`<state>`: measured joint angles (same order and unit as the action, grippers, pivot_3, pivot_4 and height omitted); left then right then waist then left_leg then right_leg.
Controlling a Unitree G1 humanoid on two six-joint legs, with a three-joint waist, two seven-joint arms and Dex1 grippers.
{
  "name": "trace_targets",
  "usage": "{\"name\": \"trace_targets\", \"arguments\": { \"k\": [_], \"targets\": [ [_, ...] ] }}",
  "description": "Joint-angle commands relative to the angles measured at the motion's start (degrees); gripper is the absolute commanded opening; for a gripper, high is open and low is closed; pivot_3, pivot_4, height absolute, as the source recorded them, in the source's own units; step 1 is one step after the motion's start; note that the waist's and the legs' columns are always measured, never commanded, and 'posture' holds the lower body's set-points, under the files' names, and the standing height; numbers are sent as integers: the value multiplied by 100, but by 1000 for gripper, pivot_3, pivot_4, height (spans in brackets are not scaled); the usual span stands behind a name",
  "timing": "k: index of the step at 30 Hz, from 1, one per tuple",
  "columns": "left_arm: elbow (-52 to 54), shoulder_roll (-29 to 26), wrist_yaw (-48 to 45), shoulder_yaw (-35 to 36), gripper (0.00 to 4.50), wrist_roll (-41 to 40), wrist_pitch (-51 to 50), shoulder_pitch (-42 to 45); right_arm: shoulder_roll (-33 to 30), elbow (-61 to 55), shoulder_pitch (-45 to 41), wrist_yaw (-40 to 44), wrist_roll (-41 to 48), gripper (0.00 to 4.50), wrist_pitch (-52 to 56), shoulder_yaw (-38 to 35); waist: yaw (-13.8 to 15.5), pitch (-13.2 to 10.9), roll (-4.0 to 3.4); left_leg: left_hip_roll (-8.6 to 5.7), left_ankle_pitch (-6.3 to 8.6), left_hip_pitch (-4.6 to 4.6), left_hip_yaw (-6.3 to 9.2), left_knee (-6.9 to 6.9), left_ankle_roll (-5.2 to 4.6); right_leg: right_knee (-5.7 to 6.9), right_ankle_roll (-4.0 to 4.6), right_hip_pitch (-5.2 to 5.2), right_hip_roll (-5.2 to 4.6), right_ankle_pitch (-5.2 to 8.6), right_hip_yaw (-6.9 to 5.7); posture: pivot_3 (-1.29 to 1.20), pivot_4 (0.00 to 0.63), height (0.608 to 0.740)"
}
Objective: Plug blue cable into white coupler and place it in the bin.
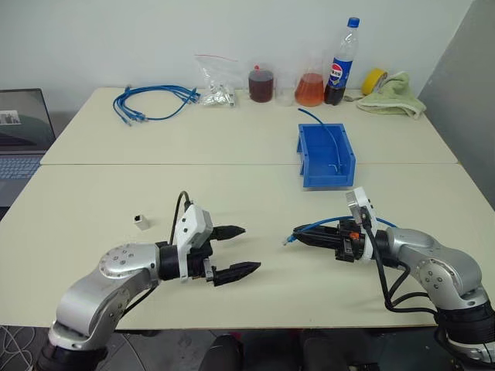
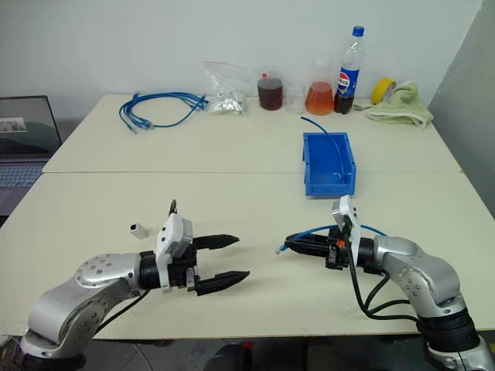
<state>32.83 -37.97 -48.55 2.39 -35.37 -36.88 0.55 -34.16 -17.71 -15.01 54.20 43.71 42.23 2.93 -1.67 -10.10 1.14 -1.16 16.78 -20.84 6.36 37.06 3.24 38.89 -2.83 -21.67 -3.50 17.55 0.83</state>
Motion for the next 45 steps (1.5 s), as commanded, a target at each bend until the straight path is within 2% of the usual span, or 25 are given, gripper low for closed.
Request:
{"name": "trace_targets", "arguments": {
  "k": [1, 6, 12, 15, 19, 25, 28, 33, 45],
  "targets": [
    [533, 324, 661, 227, 4500, 489, 647, -516, -78, -63, -7, 193, -149, 36, -207, 17, 3, 0, 0, 0, 0, 2, -3, -1, 0, -1, 0, 0, 0, 0, 4, 0, 150, 740],
    [595, 902, 1490, 181, 4500, 1530, 1720, -1475, -75, 45, -6, 305, -311, 36, -332, 82, 4, -1, 2, 1, 0, 1, -5, -1, 0, -5, 0, -1, -2, 0, 4, 0, 150, 740],
    [113, 2006, 2735, 484, 4500, 2779, 3483, -3048, -37, 176, -65, 414, -445, 36, -435, 139, 7, -1, 3, 0, 2, 3, -14, -2, -1, -9, 0, 2, -4, 0, 11, 0, 150, 740],
    [-115, 2425, 3269, 652, 4500, 3030, 3705, -3264, -43, 186, -79, 453, -455, 36, -437, 147, 47, -5, 9, 0, 3, -1, -12, -1, -4, -11, 0, 4, -4, 0, 1, 0, 150, 740],
    [-472, 2881, 3970, 945, 4500, 3147, 3520, -3065, -54, 221, -163, 497, -450, 36, -408, 163, 117, -5, 1, -2, 3, 0, -18, -1, -4, -18, -7, 13, -4, -4, -7, 0, 150, 740],
    [-947, 2825, 4499, 1196, 4500, 3083, 3000, -2092, -25, 223, -300, 527, -445, 36, -343, 195, 130, 6, -61, -17, 12, -7, -26, -13, -19, -47, -13, 5, -19, -7, 6, 0, 150, 740],
    [-1185, 2762, 4643, 1479, 4500, 2916, 2658, -1566, -13, 236, -343, 514, -444, 36, -340, 198, 146, 14, -27, -14, 13, -28, -29, -5, -11, -50, -13, -3, -19, -7, -13, 0, 150, 740],
    [-1464, 2637, 4630, 1687, 4500, 2870, 2484, -1198, 1, 235, -345, 479, -440, 36, -346, 187, 96, 17, -22, -13, 14, -20, -24, -5, -9, -71, -19, 6, -20, -12, 0, 0, 150, 740],
    [-2060, 2271, 4151, 1592, 4500, 2742, 2255, -582, 17, 147, -305, 400, -384, 36, -293, 134, 136, 18, -21, -13, 16, -9, -14, 1, -14, -70, -24, 27, -17, -16, -12, 0, 150, 740]
  ]
}}
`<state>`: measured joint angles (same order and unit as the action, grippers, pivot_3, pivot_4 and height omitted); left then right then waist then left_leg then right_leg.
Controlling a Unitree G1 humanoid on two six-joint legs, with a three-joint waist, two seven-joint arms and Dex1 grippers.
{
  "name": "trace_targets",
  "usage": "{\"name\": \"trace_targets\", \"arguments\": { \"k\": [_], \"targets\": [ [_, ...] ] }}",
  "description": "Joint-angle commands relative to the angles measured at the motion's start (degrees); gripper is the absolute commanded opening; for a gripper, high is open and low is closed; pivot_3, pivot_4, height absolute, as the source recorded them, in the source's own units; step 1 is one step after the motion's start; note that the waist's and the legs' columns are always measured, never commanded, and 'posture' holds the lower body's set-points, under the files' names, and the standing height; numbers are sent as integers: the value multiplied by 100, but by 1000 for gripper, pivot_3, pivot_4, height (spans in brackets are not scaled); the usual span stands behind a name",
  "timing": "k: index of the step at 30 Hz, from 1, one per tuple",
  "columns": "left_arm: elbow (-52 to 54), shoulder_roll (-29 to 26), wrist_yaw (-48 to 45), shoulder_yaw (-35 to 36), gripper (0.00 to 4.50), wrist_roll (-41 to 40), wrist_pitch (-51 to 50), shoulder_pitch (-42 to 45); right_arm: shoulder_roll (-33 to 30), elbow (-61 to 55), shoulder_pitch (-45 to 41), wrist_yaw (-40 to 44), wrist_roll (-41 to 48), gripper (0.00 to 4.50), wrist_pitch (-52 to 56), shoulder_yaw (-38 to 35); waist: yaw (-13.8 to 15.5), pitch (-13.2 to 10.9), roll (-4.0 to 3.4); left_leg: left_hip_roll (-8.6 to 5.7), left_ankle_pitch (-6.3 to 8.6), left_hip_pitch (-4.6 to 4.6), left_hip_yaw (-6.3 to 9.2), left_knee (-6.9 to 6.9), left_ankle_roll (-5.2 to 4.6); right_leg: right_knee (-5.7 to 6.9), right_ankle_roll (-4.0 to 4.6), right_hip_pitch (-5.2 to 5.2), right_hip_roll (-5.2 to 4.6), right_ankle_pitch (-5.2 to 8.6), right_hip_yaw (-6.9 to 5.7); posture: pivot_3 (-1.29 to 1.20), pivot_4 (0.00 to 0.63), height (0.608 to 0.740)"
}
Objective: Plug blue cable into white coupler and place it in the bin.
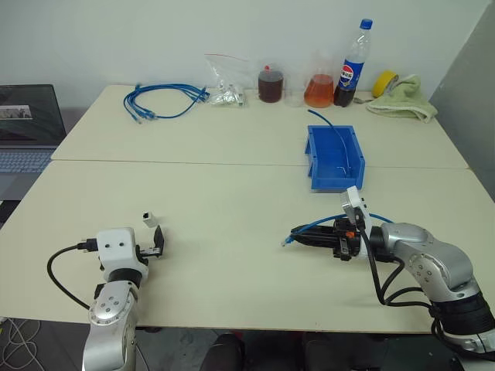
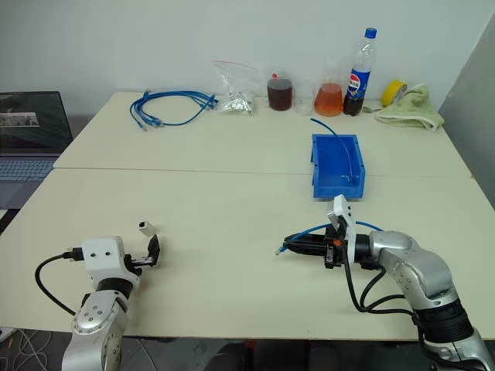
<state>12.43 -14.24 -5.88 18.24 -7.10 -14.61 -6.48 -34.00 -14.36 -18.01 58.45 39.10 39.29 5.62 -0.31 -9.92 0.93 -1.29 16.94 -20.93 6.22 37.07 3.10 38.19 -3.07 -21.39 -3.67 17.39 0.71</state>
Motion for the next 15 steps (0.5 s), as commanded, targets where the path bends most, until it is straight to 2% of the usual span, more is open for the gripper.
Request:
{"name": "trace_targets", "arguments": {
  "k": [1, 9, 15],
  "targets": [
    [-46, -111, -129, -3, 4500, -89, 19, 174, -1, -201, 1, -28, 83, 36, 8, -140, 0, 0, 0, 0, -3, 0, 1, 0, 5, -1, 0, 0, 0, 0, 1, 0, 150, 740],
    [-243, -71, -111, -46, 4500, -117, -9, 444, -5, -224, 4, -53, 101, 36, 42, -158, 2, 0, 0, 0, -3, 0, 3, 0, 5, -1, 0, -1, -1, 0, 3, 0, 150, 740],
    [-548, -110, -54, 19, 3356, -107, 37, 709, -3, -229, -12, -101, 120, 35, 73, -163, 2, 0, 0, 0, -4, 0, 2, 1, 7, 0, 0, -1, -1, -1, 4, 0, 150, 740]
  ]
}}
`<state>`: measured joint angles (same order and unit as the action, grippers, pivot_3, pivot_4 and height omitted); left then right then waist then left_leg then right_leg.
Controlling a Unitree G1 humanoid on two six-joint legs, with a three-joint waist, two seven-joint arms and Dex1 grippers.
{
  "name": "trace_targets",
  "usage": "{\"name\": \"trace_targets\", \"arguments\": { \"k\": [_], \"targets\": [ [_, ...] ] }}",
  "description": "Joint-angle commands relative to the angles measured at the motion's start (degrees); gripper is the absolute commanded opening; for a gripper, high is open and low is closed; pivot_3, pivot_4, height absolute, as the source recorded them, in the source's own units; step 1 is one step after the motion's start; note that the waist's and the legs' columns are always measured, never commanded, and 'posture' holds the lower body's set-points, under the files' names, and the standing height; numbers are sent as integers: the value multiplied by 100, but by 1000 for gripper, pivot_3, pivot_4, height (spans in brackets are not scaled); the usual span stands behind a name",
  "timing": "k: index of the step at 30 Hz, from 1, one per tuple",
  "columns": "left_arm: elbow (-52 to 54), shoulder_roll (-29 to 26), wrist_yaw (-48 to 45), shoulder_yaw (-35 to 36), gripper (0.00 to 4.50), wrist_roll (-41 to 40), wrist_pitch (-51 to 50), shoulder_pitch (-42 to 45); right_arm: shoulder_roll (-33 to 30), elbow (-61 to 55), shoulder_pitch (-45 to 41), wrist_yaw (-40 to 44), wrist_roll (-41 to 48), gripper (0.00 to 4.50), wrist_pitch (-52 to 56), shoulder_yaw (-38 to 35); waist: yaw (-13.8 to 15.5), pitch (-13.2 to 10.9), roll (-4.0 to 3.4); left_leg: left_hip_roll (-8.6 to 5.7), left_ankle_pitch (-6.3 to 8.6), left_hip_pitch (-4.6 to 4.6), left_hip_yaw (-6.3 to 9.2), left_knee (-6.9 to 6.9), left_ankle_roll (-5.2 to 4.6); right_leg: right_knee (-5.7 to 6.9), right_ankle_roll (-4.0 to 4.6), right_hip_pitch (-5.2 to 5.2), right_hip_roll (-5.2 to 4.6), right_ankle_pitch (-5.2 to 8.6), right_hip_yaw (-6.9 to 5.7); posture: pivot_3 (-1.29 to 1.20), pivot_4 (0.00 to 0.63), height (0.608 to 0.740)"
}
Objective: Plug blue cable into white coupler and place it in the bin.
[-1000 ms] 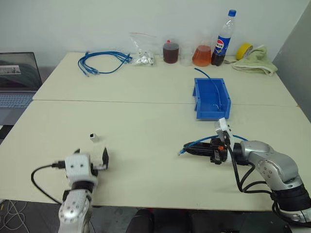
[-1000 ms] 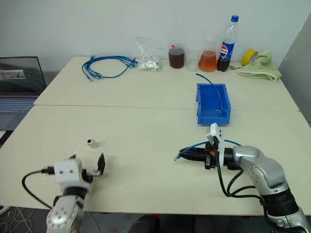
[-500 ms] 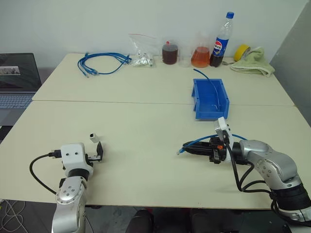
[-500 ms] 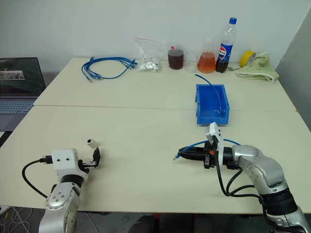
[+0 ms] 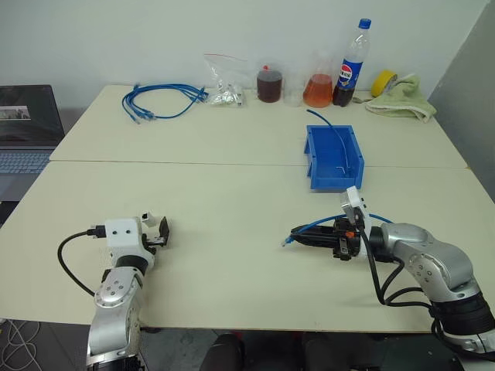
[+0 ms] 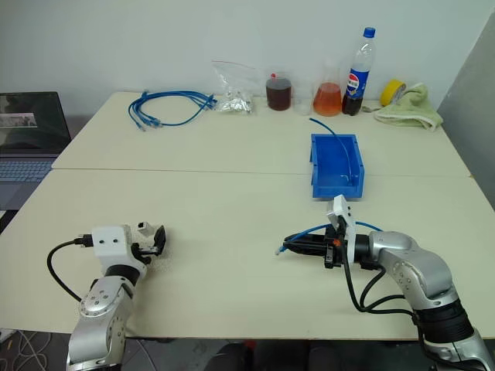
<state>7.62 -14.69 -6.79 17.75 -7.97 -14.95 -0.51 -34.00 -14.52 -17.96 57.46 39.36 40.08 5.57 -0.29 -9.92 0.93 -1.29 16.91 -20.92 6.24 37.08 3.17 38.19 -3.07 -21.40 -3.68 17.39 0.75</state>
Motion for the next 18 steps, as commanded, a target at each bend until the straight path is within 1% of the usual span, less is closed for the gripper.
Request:
{"name": "trace_targets", "arguments": {
  "k": [1, 6, 11, 12, 13, 18],
  "targets": [
    [-116, -70, 25, 72, 3089, -31, 70, 144, -2, -214, -19, -7, 96, 35, -3, -159, 0, 0, 0, 0, 0, 0, 0, 0, 0, 0, 0, 0, 0, 0, -1, 0, 150, 740],
    [-309, -81, 19, 119, 2084, -103, 40, 251, -8, -224, -21, -11, 100, 35, -5, -175, -3, 0, 0, 0, 0, 0, 1, 0, 1, 0, 0, -1, 0, 0, -1, 0, 150, 740],
    [-337, -99, 33, 110, 941, -101, 42, 262, -15, -237, -4, -19, 107, 35, -8, -197, -2, 0, 0, 0, -1, 0, 1, 0, 1, 0, 0, -1, 0, 0, 0, 0, 150, 740],
    [-339, -100, 32, 106, 652, -101, 39, 266, -15, -238, -2, -20, 108, 35, -7, -201, -2, 0, 0, 0, -1, 0, 0, 1, 1, 0, 0, -1, 0, 0, 1, 0, 150, 740],
    [-341, -101, 31, 104, 592, -100, 38, 269, -14, -240, -1, -20, 109, 35, -6, -203, -1, 0, 0, 0, -1, 0, 1, 0, 1, 0, 0, -1, 0, 0, 1, 0, 150, 740],
    [-365, -131, 15, 112, 593, -88, 57, 273, -4, -245, 12, -25, 92, 35, -10, -202, -1, 0, 0, 0, -1, 0, 1, 0, 1, 0, 0, -1, 0, 0, 0, 0, 150, 740]
  ]
}}
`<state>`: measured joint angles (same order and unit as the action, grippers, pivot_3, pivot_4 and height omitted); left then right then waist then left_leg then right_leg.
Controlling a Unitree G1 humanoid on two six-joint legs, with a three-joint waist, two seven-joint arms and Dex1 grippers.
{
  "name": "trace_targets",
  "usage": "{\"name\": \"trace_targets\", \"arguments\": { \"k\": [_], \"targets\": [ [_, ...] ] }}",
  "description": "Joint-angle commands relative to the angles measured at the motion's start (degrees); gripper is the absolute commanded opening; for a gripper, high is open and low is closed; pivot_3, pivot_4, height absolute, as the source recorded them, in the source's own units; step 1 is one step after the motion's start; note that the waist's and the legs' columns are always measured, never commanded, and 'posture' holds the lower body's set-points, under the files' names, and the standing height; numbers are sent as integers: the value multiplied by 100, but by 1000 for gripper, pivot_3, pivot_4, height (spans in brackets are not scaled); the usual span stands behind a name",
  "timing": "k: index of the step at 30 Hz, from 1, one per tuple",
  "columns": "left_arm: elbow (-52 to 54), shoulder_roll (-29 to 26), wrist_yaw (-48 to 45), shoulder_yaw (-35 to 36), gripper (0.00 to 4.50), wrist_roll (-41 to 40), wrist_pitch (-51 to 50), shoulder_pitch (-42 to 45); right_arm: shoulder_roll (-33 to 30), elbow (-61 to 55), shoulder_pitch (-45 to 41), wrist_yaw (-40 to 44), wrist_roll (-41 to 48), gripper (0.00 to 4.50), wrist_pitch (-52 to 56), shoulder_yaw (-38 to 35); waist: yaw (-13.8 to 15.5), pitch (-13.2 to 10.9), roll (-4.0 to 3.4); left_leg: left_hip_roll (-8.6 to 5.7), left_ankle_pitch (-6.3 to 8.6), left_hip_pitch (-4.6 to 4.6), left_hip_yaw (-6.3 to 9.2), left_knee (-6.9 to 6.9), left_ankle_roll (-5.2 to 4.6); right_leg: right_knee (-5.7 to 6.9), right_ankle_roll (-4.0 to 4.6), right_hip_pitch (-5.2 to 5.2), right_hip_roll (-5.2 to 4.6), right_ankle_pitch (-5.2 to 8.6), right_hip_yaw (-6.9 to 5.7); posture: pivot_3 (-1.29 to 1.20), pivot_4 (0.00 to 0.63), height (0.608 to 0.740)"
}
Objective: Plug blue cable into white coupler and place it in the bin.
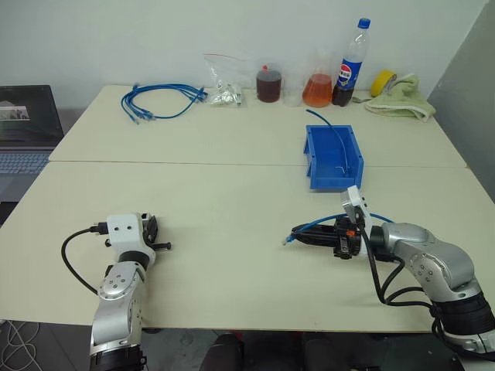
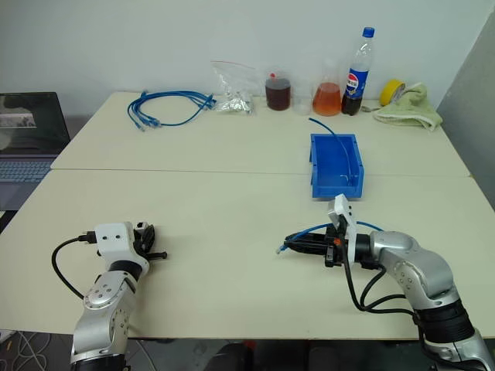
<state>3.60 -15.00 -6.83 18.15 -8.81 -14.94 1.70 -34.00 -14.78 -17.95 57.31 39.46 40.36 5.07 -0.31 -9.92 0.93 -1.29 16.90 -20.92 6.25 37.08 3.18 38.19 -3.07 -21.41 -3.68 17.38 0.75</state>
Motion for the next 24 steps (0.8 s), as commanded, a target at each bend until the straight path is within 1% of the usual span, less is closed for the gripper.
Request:
{"name": "trace_targets", "arguments": {
  "k": [1, 3, 6, 10, 14, 19, 24],
  "targets": [
    [41, -105, 19, 72, 593, -3, 53, 50, -8, -219, 14, -7, 79, 35, -40, -154, 0, 0, 0, 0, 0, 0, 0, 0, 0, 0, 0, 0, 0, 0, 0, 0, 150, 740],
    [130, -106, 3, 57, 593, -12, 17, -14, -16, -222, 27, 2, 74, 35, -46, -153, 0, 0, 0, 0, 0, 0, 0, 0, 0, 0, 0, 0, 0, 0, 0, 0, 150, 740],
    [591, -23, -68, -104, 593, -57, -166, -311, -30, -236, 50, 15, 68, 34, -52, -151, -8, 0, 0, 0, 0, 0, -1, 0, 0, -1, 0, 0, 0, 0, 2, 0, 150, 740],
    [1596, 278, -92, -577, 593, -146, -532, -885, -60, -244, 78, 37, 68, 30, -61, -166, -4, 0, 0, -1, 0, 0, -2, 0, 0, -2, 0, -1, -4, 0, 5, 0, 150, 740],
    [2235, 602, 9, -1004, 593, -128, -849, -1126, -71, -282, 119, 35, 74, 26, -52, -167, 20, 1, 2, -3, 2, -1, -4, 0, -3, -8, -6, 3, -11, -3, 7, 0, 150, 740],
    [2410, 753, 61, -1354, 593, -68, -1089, -1093, -110, -324, 168, 50, 89, 26, -35, -192, 18, 1, 2, -1, 8, 1, -5, 1, -15, -4, -7, 5, -1, -4, 3, 0, 150, 740],
    [2207, 741, 107, -1541, 593, 94, -1112, -1062, -177, -371, 235, 52, 113, 26, -27, -235, 9, 1, 2, -1, 7, 1, -7, 1, -14, -5, -7, 4, 0, -4, 6, 0, 150, 740]
  ]
}}
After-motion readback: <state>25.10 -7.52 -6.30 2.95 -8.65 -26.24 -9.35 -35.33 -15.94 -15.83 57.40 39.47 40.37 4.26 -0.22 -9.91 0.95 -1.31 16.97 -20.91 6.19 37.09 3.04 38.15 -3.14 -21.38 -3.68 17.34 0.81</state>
